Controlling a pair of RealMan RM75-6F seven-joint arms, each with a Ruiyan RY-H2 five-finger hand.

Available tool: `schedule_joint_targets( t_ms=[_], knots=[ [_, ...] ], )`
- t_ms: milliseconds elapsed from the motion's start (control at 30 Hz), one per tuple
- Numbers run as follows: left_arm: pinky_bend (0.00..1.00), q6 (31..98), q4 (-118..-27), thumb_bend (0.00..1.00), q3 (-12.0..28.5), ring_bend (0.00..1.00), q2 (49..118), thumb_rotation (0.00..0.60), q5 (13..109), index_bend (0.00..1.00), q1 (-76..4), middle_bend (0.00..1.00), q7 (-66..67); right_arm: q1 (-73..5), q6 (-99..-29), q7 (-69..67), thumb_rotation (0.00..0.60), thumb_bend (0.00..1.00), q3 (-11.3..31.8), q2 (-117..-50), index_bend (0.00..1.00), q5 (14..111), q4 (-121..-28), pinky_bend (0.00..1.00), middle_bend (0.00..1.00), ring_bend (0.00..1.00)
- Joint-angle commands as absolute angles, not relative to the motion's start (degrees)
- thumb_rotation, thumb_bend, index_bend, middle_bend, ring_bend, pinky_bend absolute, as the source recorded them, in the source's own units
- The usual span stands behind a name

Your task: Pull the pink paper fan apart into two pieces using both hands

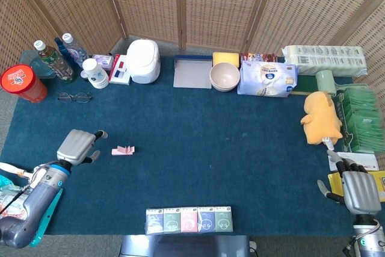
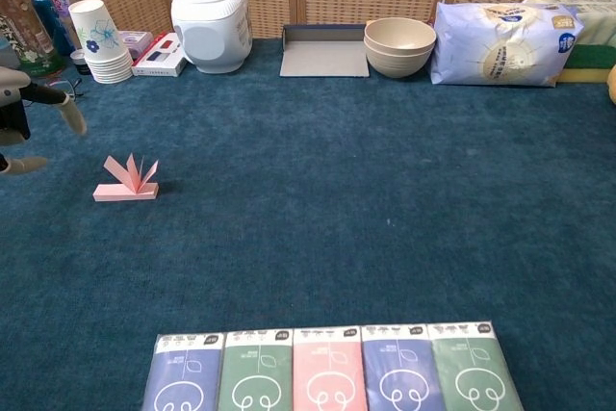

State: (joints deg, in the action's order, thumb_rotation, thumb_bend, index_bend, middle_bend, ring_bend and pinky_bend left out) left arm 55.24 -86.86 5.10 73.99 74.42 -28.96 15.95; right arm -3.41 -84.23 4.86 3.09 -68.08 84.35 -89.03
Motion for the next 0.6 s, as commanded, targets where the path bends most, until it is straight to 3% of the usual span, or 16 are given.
schedule_joint_targets(
  t_ms=[33,600],
  knots=[
    [1.0,53.75,-86.12,0.35,4.67,1.0,75.05,0.6,73.23,0.31,-29.55,0.98,16.24,-3.27,-84.21,4.63,0.447,0.33,2.99,-68.12,0.15,84.24,-88.8,0.38,0.34,0.29],
    [1.0,51.52,-81.59,0.34,4.73,1.0,81.39,0.6,68.65,0.34,-32.1,0.98,18.19,-2.73,-84.43,3.75,0.446,0.33,3.07,-68.21,0.15,83.73,-87.96,0.38,0.34,0.29]
  ],
)
